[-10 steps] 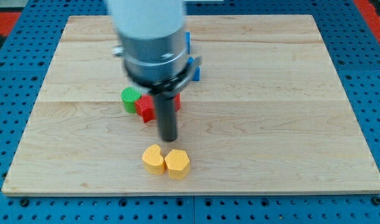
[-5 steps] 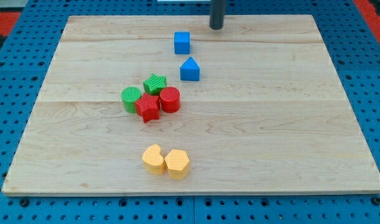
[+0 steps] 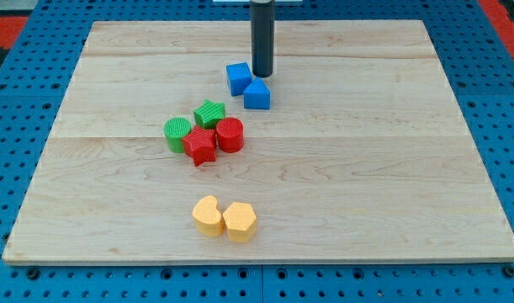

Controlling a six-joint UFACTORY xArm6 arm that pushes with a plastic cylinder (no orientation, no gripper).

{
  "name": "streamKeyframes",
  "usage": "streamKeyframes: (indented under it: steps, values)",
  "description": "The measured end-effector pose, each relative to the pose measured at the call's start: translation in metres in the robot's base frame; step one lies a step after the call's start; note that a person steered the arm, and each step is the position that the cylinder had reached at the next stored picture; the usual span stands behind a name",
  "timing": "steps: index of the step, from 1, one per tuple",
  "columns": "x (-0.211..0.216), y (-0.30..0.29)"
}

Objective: Push the blue blocks into the top of the yellow blocks

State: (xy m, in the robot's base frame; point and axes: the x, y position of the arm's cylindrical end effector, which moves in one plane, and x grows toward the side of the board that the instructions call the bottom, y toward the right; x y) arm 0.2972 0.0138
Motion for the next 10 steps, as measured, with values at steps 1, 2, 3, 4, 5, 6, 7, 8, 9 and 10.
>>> streamKeyframes:
  steps: [1,2,3,4,5,6,7,8,9,10]
  values:
    - [-0.033,-0.030]
    - [-0.009,-0.062]
    - [0.019,-0.045]
    - [0.034,-0.006]
    - [0.048,0.028]
    - [0.084,0.040]
    - [0.087,0.041]
    - [0.078,0.041]
    - [0.078,0.040]
    - [0.081,0.040]
